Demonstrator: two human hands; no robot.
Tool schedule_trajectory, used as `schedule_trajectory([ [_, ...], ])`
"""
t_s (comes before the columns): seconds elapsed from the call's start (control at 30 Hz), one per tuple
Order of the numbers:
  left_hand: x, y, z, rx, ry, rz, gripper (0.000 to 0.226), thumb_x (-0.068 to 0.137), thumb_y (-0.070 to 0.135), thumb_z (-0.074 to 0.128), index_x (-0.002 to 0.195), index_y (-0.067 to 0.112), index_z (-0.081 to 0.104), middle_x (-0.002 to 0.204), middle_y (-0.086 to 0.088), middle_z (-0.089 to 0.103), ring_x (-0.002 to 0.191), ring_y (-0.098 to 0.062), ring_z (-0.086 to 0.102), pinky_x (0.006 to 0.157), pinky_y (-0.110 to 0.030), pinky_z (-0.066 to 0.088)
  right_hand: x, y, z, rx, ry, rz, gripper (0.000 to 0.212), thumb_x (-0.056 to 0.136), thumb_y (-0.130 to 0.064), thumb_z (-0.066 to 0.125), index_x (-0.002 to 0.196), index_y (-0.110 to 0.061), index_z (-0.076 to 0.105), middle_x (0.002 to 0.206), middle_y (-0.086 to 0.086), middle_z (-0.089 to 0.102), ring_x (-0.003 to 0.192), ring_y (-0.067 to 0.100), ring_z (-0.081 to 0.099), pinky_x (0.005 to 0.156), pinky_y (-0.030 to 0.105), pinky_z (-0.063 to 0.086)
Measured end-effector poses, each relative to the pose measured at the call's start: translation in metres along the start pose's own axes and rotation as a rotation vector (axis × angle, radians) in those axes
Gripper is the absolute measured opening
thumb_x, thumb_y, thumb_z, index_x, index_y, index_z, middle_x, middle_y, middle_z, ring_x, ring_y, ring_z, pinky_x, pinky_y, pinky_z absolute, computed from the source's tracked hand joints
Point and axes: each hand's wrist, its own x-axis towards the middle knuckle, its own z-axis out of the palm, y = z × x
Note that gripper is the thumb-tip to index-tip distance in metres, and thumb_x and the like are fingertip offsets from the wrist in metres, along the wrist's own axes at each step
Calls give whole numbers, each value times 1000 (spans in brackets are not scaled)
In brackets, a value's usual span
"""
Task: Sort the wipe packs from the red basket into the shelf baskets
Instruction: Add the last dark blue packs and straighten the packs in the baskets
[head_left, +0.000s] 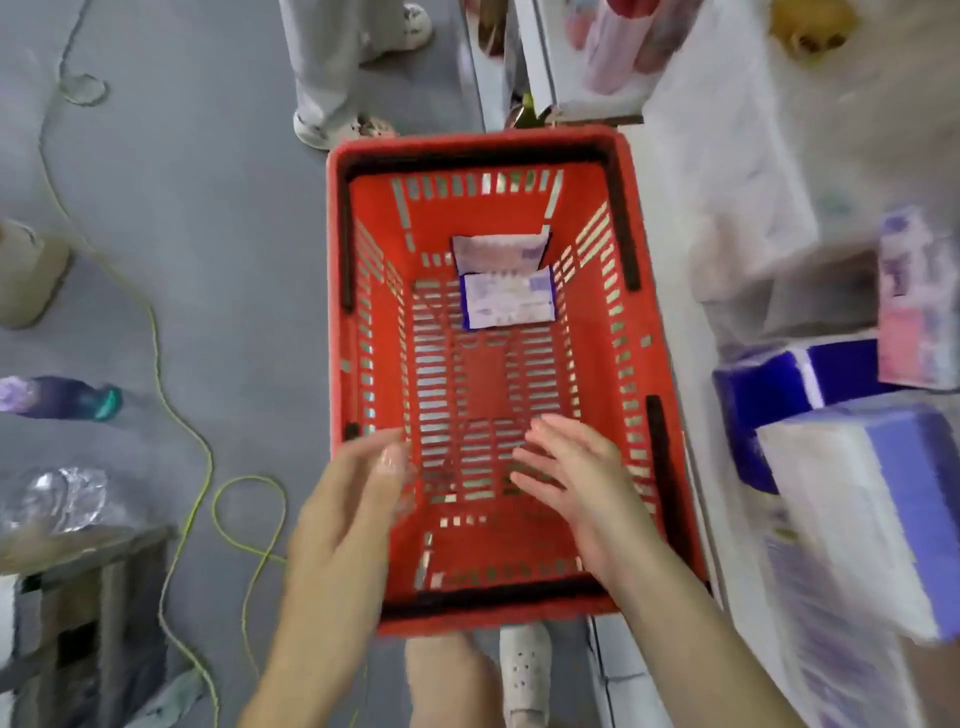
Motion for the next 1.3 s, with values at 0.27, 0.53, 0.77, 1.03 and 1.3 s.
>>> schedule_trajectory([
  [0.27,231,35,56,470,34,274,36,94,51,46,100,21,64,97,8,67,104,-19,62,91,-34,46,170,-25,51,114,134,118,36,95,-23,56,125,-4,49,116,12,56,112,28,58,85,35,51],
  [0.53,293,-4,81,667,-84,233,39,91,51,52,120,25,56,112,11,62,101,-8,55,78,-22,41,235,-28,70,423,348,140,26,90,-21,64,110,-5,61,112,8,64,92,13,63,81,23,46],
  [0.77,312,-6,99,1021,-184,392,39,84,52,62,108,21,62,105,-7,69,97,-29,64,80,-42,53,244,-24,79,462,490,123,18,85,-20,70,99,-10,66,89,1,67,79,6,64,79,21,51],
  [1.03,321,-3,106,1171,-223,588,38,94,42,53,65,18,49,71,-14,63,71,-38,60,61,-37,44,241,-30,83,541,431,-30,7,92,-13,61,99,-13,64,82,-3,65,66,5,63,48,13,50],
  [1.3,266,34,82,1020,-168,498,36,97,30,46,66,18,34,61,-2,45,71,-38,52,55,-34,21,163,-28,65,402,358,-162,16,91,-10,59,105,-15,64,96,2,74,94,19,70,79,36,57],
])
